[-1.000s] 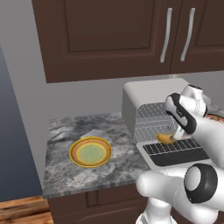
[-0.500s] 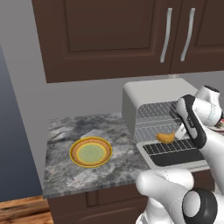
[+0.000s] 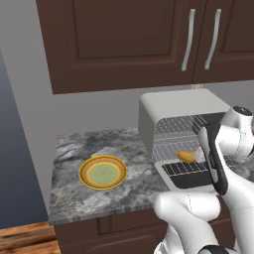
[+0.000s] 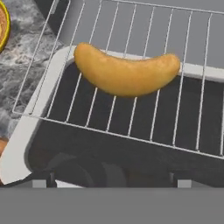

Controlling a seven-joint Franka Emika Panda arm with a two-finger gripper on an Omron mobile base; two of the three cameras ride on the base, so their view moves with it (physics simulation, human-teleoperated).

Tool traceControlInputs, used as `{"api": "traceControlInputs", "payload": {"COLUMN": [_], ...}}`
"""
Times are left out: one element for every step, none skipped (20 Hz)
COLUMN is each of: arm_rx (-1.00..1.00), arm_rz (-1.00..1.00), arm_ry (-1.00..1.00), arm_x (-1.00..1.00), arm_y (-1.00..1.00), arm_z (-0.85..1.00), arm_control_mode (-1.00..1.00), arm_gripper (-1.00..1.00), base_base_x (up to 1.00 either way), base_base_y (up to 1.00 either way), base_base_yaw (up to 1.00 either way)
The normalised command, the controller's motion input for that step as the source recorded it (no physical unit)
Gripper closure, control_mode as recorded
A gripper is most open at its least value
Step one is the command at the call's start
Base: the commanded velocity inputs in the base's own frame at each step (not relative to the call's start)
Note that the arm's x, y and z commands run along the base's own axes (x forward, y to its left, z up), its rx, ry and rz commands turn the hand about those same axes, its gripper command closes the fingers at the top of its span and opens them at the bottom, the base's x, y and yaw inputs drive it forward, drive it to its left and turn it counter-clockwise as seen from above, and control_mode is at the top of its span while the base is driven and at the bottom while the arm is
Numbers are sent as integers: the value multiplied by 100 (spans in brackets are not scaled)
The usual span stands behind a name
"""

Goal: Open the toaster oven door. Place the hotdog bun on the bottom rack in the toaster oven and place the chicken drumstick on the top rack.

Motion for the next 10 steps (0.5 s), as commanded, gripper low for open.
{"api": "traceControlInputs", "payload": {"arm_rx": [-3, -4, -4, -5, -4, -1, 0, 0, 0, 0], "arm_rz": [-43, -40, -35, -28, -19, -11, -4, -1, 0, 0], "arm_ry": [29, 31, 28, 25, 18, 15, 7, 5, 2, 0], "arm_x": [-13, -9, -2, 0, 0, 3, 0, 0, 0, 0], "arm_y": [0, 0, 0, 0, 0, 0, -2, -6, -7, -5], "arm_z": [-24, -25, -26, -28, -29, -30, -30, -29, -31, -32], "arm_control_mode": [-100, -100, -100, -100, -100, -100, -100, -100, -100, -100], "arm_gripper": [-100, -100, -100, -100, -100, -100, -100, -100, -100, -100], "base_base_x": [0, 0, 0, 0, 0, 0, 0, 0, 0, 0], "base_base_y": [0, 0, 0, 0, 0, 0, 0, 0, 0, 0], "base_base_yaw": [0, 0, 0, 0, 0, 0, 0, 0, 0, 0]}}
